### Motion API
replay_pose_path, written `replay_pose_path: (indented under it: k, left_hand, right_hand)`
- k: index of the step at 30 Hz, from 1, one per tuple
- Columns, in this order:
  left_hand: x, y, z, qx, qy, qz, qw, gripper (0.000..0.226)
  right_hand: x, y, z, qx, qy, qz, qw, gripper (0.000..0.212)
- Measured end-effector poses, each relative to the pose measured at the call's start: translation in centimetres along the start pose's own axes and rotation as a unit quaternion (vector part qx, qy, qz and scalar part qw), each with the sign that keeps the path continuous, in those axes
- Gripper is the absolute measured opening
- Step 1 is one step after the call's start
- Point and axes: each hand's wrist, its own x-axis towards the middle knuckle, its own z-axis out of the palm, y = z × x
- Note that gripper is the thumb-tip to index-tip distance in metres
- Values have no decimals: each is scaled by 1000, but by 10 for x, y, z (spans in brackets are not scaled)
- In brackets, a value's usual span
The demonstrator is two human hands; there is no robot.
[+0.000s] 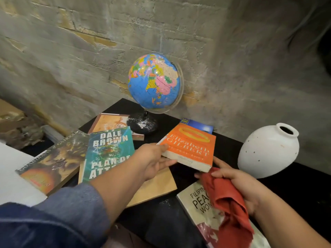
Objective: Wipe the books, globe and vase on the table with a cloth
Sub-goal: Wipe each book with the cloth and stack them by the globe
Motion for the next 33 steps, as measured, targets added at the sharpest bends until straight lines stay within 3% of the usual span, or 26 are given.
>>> replay_pose_path:
  k: [4,8,13,18,27,30,33]
  left_hand:
    - [28,11,11,113,-8,13,993,36]
    - [47,20,14,256,30,66,964,27]
    - [61,25,12,364,77,82,925,30]
    - [60,29,9,508,64,101,853,43]
    - [68,34,12,607,81,127,780,44]
    - [72,38,14,625,82,119,767,44]
    - [73,36,14,615,67,101,779,41]
  right_hand:
    - [14,-12,-3,-16,94,-58,994,61]
    - [25,-19,-1,-31,146,-46,988,54]
    - [31,-19,6,-48,145,24,988,28]
    - [34,-21,7,-34,144,62,987,23]
    - [41,-18,-3,-50,136,48,988,27]
    - [43,-20,-6,-67,131,47,988,32]
    - [46,-19,-5,-89,135,51,986,35]
